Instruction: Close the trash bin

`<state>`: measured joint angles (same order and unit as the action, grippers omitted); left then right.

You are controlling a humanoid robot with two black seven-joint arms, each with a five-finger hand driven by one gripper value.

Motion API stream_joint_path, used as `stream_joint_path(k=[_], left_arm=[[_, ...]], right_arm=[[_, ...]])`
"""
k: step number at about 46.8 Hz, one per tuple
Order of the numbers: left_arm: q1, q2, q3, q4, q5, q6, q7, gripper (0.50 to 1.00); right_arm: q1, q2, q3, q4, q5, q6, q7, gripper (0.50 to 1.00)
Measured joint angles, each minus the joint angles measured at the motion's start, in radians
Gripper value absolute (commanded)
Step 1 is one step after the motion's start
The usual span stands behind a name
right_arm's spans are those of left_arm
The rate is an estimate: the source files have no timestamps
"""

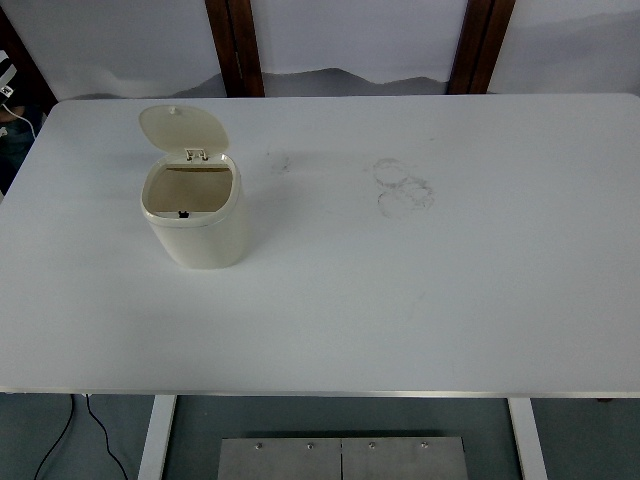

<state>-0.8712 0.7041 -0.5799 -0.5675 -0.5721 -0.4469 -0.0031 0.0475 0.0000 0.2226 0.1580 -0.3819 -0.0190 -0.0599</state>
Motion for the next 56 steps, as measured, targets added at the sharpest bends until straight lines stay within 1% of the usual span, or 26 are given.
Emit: stream_joint_path(k=[38,56], left_arm=[[0.008,-0.003,0.002,0.0,0.001,0.001,-0.002,1.0],[0.008,-0.021,0.003,0.0,0.002,0.002,-0.002,1.0]], right_arm=[[0.0,0.0,0.0,0.0,0.0,0.0,0.0,0.995],[0.0,0.0,0.0,0.0,0.0,0.0,0.0,0.995]])
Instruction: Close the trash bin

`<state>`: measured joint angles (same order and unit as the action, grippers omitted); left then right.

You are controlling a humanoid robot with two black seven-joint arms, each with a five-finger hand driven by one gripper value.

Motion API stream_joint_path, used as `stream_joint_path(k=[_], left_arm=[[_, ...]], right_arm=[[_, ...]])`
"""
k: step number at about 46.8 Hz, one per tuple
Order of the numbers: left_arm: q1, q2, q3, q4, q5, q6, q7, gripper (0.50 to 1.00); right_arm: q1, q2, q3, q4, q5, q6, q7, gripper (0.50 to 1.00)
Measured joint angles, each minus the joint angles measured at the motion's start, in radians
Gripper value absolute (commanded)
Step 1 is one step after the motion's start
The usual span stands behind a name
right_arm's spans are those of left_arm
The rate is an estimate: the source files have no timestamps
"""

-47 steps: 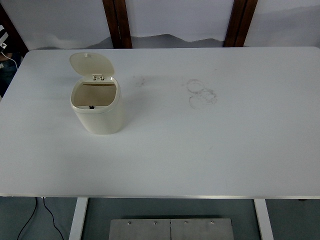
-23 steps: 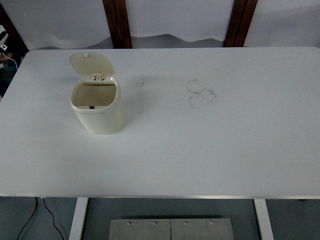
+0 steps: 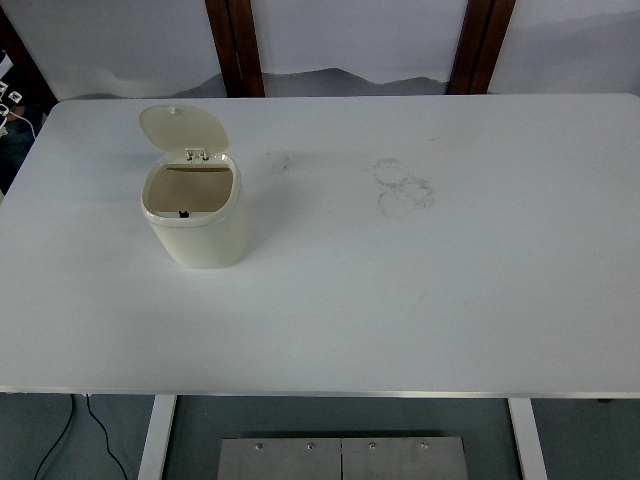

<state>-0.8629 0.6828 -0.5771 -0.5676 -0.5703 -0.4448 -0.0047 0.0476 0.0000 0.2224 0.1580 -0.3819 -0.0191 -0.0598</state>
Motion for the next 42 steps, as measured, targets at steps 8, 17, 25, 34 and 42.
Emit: stream_joint_path(k=[8,17,25,34,42], left_arm=[[0.0,-0.003,0.0,0.0,0.003,0.001,0.0,1.0],[0.0,-0.003,0.002,0.0,0.004,0.001,0.0,1.0],[-0.012,-0.002,0.005,-0.002,0.007,0.049,0.009,1.0],[-0.02,-0.002,0.006,-0.03,0.042,0.104,0.016,1.0],[-0.018,0.014,0.006,-0.09,0.043,0.14,0.016,1.0]], right_arm=[[0.0,0.0,0.0,0.0,0.0,0.0,0.0,0.995],[0.0,0.0,0.0,0.0,0.0,0.0,0.0,0.995],[0.0,0.0,0.0,-0.001,0.0,0.0,0.0,0.995],[0.0,0.0,0.0,0.0,0.0,0.0,0.0,0.995],[0.0,0.0,0.0,0.0,0.0,0.001,0.0,0.995]])
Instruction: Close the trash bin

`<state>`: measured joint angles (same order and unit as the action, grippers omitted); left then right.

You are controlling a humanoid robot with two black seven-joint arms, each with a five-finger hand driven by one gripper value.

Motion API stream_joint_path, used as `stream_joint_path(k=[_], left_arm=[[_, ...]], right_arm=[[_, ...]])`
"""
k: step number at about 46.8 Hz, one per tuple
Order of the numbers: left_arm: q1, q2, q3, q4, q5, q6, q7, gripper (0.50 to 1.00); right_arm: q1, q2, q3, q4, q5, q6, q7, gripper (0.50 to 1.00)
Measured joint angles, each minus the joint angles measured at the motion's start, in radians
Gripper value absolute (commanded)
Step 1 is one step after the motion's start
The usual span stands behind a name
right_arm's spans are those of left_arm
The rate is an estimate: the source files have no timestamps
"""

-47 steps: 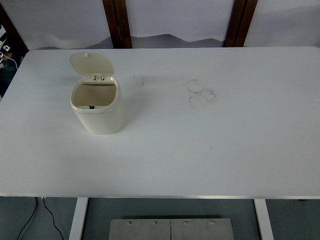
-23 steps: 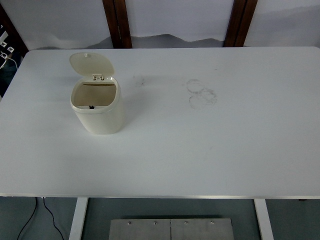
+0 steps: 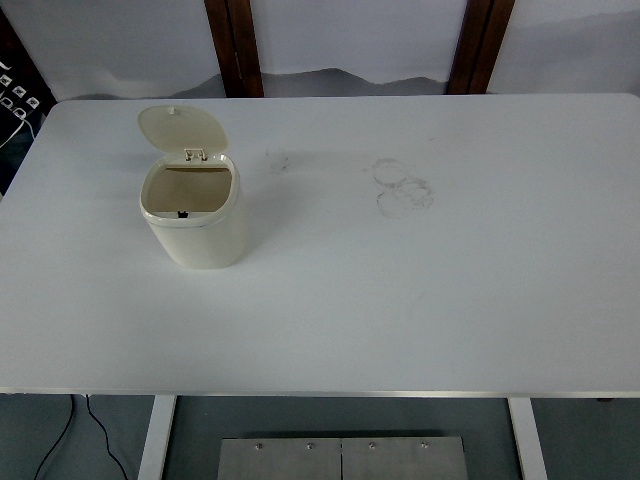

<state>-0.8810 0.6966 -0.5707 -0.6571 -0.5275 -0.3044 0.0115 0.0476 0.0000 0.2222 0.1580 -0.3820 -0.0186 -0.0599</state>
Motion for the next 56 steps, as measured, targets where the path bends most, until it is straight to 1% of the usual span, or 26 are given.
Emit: stream_joint_path(k=[7,10,11,13,15,18,23,30,37,43,49,56], left_arm=[[-0.034,0.026,0.002,-0.061,0.01,0.054,0.011,1.0],[-0.052,0.038,0.008,-0.078,0.022,0.077,0.041,1.0],[-0.069,0.04,0.014,-0.09,0.036,0.09,0.063,1.0],[-0.076,0.04,0.017,-0.094,0.042,0.093,0.07,1.0],[-0.101,0.042,0.05,-0.116,0.07,0.106,0.092,1.0],[-0.134,0.042,0.093,-0.137,0.086,0.112,0.104,1.0],[-0.205,0.044,0.202,-0.167,0.092,0.111,0.121,1.0],[-0.343,0.046,0.37,-0.201,0.102,0.101,0.139,1.0],[-0.469,0.046,0.5,-0.246,0.173,0.099,0.149,1.0],[-0.538,0.046,0.579,-0.294,0.238,0.095,0.17,1.0],[-0.595,0.046,0.667,-0.319,0.297,0.069,0.183,1.0],[-0.63,0.047,0.702,-0.323,0.302,0.022,0.187,1.0]], right_arm=[[0.0,0.0,0.0,0.0,0.0,0.0,0.0,0.995],[0.0,0.0,-0.001,0.0,0.0,0.0,0.0,0.995],[0.0,0.0,0.0,0.0,0.0,0.0,0.0,0.995],[0.0,0.0,0.0,0.0,0.0,0.0,0.0,0.995],[0.0,0.0,-0.001,0.0,0.0,0.0,0.0,0.995],[-0.001,0.0,-0.001,0.0,0.0,0.0,0.0,0.995],[0.0,0.0,-0.001,0.0,0.0,0.0,0.0,0.995],[0.0,0.0,-0.002,0.0,0.0,0.0,0.0,0.995],[0.0,0.0,-0.001,0.0,0.0,0.0,0.0,0.995],[0.0,0.0,-0.001,0.0,0.0,0.0,0.0,0.995],[0.0,0.0,-0.001,0.0,0.0,0.0,0.0,0.995],[0.0,0.0,-0.002,0.0,0.0,0.0,0.0,0.995]])
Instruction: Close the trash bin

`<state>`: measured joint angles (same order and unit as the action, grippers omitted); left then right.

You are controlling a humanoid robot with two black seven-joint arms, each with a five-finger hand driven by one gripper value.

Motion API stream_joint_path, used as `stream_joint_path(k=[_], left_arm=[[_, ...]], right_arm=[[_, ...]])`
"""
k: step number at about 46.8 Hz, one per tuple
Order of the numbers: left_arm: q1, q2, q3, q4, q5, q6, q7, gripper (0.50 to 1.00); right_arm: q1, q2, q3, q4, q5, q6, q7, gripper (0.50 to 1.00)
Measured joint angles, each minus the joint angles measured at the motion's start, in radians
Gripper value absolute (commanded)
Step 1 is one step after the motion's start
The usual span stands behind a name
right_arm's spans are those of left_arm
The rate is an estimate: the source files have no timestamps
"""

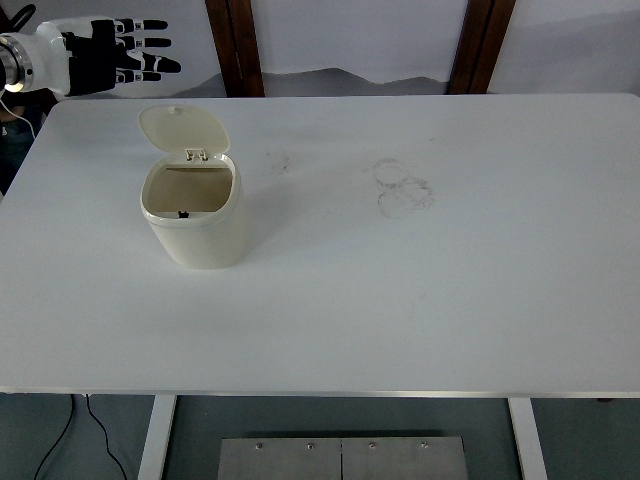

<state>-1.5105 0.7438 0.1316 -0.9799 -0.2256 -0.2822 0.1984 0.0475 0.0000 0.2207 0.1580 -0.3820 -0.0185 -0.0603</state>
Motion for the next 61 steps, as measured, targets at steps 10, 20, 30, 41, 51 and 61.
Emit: stream_joint_path(k=[10,20,30,41,51,61], left_arm=[[-0.046,0.0,0.03,-0.05,0.0,-0.022,0.027,1.0],[-0.132,0.0,0.208,-0.12,0.001,-0.024,0.029,1.0],[-0.181,0.001,0.267,-0.147,0.031,-0.045,0.029,1.0],[-0.21,0.034,0.331,-0.255,0.068,-0.084,0.028,1.0],[-0.233,0.059,0.34,-0.298,0.095,-0.118,0.028,1.0],[-0.274,0.085,0.373,-0.336,0.106,-0.149,0.029,1.0]], right_arm=[[0.0,0.0,-0.001,0.0,0.0,0.0,0.0,0.995],[0.001,0.0,-0.003,0.0,0.0,0.0,0.0,0.995],[0.005,0.0,-0.003,0.0,-0.001,0.0,0.0,0.995],[0.006,0.0,-0.001,0.0,0.0,0.0,0.0,0.995],[0.006,0.0,-0.002,0.0,0.0,0.0,0.0,0.995],[0.008,0.0,-0.002,0.0,0.0,0.0,-0.001,0.995]])
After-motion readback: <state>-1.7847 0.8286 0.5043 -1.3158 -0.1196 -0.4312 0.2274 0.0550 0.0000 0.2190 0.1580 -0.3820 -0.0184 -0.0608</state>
